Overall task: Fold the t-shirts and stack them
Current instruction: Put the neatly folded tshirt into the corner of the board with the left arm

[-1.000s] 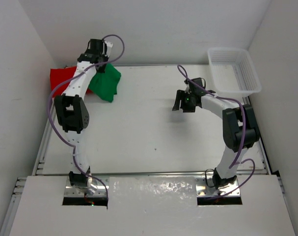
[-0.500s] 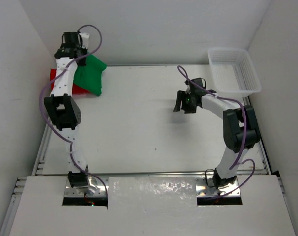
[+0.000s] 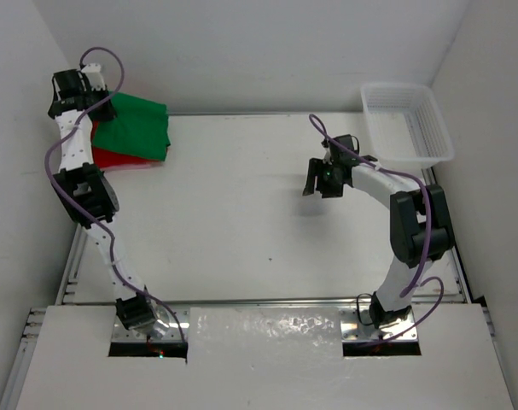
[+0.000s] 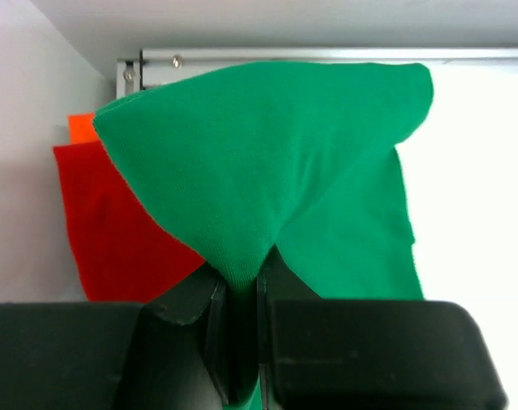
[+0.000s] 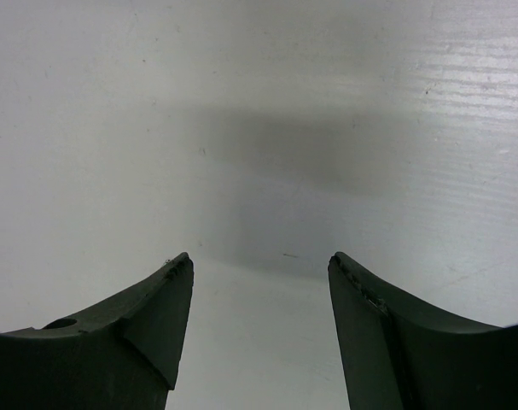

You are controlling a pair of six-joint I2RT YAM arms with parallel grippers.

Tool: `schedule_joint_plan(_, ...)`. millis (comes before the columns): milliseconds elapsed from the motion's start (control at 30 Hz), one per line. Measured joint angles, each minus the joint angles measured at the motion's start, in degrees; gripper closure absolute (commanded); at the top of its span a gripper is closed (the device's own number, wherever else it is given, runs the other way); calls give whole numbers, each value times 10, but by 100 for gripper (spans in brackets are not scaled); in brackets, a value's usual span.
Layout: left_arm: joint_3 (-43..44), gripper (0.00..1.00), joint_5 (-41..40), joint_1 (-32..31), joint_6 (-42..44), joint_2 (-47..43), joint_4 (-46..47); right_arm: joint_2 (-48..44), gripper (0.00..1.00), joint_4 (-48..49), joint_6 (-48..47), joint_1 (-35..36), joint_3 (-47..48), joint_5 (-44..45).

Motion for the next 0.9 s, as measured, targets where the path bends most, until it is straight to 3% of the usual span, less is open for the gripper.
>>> schedule_joint_plan(300, 7, 100, -23, 30, -2, 108, 51, 5, 37, -16, -2, 0, 19, -1)
schedule_joint_plan(500, 10, 97, -69, 39, -2, 124, 92, 21, 37, -24, -2, 0, 30, -2)
schedule_joint_plan(533, 10, 90, -77, 39, -2, 124, 98, 22, 37, -25, -2, 0, 30, -3)
schedule_joint_plan(567, 10, 63, -84, 39, -2, 124, 102, 22, 37, -27, -2, 0, 30, -3)
schedule_joint_plan(700, -4, 6, -112, 39, 3, 121, 134, 22, 37, -30, -2, 0, 31, -3)
schedule_joint_plan(767, -12, 0, -131, 40, 0, 120, 143, 22, 37, -31, -2, 0, 31, -3)
schedule_joint_plan(900, -21, 0, -157, 40, -6, 115, 148, 22, 37, -34, -2, 0, 35, -5)
